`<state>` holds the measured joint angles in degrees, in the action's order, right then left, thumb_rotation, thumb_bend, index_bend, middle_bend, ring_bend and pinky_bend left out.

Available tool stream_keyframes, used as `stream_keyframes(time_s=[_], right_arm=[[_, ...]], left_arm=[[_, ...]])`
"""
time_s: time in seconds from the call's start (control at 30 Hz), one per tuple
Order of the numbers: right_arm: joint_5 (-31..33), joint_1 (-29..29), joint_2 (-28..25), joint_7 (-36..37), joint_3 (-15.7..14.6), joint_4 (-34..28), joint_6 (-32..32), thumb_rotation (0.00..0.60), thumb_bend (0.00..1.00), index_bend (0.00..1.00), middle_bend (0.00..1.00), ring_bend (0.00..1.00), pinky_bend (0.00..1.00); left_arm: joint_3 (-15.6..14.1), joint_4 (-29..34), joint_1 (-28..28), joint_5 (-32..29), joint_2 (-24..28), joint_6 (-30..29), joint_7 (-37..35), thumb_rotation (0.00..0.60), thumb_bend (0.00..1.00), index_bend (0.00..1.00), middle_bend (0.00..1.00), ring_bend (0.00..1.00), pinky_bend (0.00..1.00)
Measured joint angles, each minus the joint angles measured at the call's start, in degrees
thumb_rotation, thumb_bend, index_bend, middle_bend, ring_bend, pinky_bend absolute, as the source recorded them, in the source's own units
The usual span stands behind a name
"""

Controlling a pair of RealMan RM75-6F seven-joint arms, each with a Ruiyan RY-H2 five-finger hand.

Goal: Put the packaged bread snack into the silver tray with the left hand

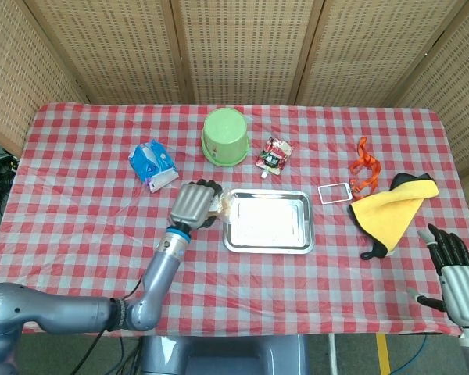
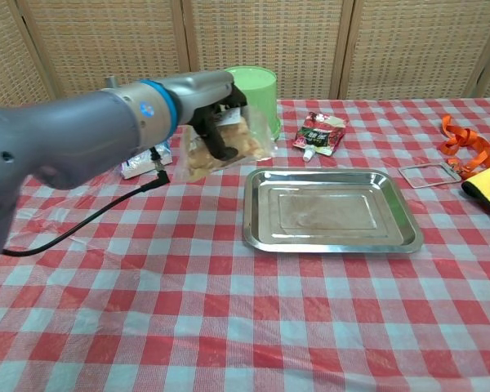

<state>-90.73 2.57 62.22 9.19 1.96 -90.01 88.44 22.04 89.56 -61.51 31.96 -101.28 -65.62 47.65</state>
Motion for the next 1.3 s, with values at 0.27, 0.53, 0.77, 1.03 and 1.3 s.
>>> stream_keyframes(time_s=[0.27, 0.53, 0.77, 1.03, 1.3], right_arm=[[1.3, 0.3, -0.3, 2.5, 0.4, 1.1, -1.1, 0.600, 0.09, 0.05, 0.00, 0.00, 0.00], [2.3, 0.6, -0.3, 3.9, 0.7, 1.9, -1.9, 0.600, 0.09, 0.05, 0.00, 0.00, 0.00], [2.5, 0.6, -0.2, 4.2, 0.8, 2.2, -2.1, 0.600, 0.09, 0.05, 0.00, 0.00, 0.00], [1.8, 0.4, -0.1, 3.2, 0.6, 1.9, -1.6, 0.600, 0.09, 0.05, 0.00, 0.00, 0.00], [1.7, 0.0, -0.3, 2.1, 0.7, 1.5, -0.7, 0.600, 0.09, 0.05, 0.00, 0.00, 0.00]], left_arm=[[4.4, -13.2, -9.0, -3.5, -9.3, 4.1, 1.3, 0.600, 0.49, 0.50, 0.24, 0.24, 0.36], [7.8, -25.3, -16.5, -6.3, -17.3, 10.7, 0.5, 0.600, 0.33, 0.13, 0.00, 0.00, 0.06], [8.1, -29.2, -19.3, -8.3, -19.9, 15.1, -0.6, 0.600, 0.16, 0.00, 0.00, 0.00, 0.00], [7.1, -25.7, -17.1, -6.7, -17.8, 14.3, -3.0, 0.600, 0.14, 0.00, 0.00, 0.00, 0.00], [2.7, -12.4, -8.6, 3.7, -8.8, 8.2, -8.2, 0.600, 0.14, 0.00, 0.00, 0.00, 0.00]])
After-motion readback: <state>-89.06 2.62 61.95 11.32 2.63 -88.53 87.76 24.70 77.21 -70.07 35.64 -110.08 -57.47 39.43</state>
